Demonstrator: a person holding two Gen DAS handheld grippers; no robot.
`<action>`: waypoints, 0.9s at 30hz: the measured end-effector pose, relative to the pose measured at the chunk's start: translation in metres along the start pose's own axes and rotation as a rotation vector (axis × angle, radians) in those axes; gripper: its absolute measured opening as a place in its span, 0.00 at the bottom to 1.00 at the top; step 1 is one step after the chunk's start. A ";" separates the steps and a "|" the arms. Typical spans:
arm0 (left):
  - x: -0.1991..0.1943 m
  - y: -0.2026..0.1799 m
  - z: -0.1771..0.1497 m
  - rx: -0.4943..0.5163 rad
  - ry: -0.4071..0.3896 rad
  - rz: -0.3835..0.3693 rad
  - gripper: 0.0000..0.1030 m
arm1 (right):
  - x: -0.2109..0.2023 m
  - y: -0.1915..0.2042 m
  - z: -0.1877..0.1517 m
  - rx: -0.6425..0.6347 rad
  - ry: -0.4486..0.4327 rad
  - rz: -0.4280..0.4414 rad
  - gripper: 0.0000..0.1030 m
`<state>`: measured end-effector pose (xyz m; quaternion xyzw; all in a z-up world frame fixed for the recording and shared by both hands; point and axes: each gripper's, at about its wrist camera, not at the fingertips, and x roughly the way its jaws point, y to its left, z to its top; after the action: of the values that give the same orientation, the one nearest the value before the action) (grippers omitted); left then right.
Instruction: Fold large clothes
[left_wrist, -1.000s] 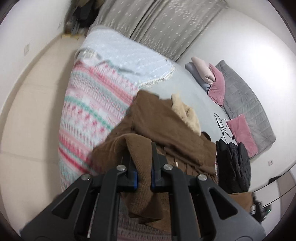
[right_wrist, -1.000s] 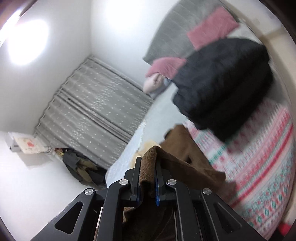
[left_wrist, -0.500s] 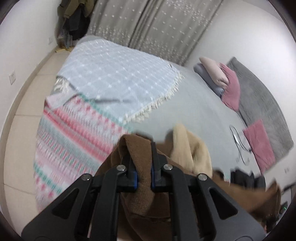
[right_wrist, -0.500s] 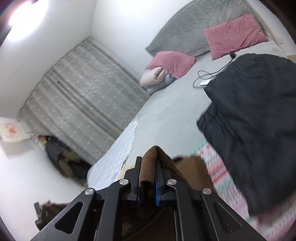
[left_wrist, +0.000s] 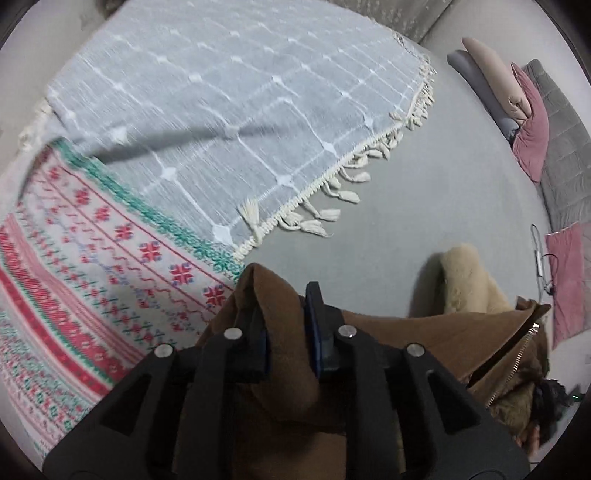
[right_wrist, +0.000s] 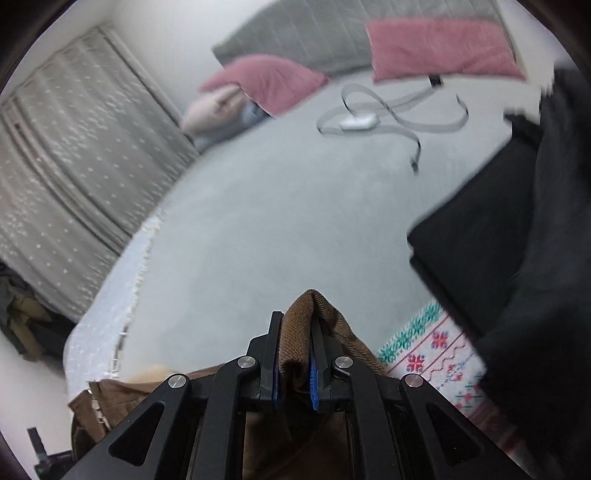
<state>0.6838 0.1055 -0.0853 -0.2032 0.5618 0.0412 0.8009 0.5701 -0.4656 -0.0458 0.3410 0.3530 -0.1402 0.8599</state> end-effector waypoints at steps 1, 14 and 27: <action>0.002 0.002 0.003 -0.008 0.023 -0.020 0.23 | 0.007 -0.005 -0.003 0.010 0.017 0.003 0.11; -0.066 0.061 0.004 -0.229 -0.090 -0.255 0.56 | -0.021 0.008 0.008 -0.098 0.004 -0.019 0.57; -0.056 0.012 -0.025 0.136 -0.109 -0.105 0.58 | -0.025 0.040 -0.027 -0.300 0.090 0.051 0.58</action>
<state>0.6378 0.1158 -0.0444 -0.1749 0.5073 -0.0280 0.8433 0.5576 -0.4182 -0.0225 0.2235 0.3991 -0.0486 0.8879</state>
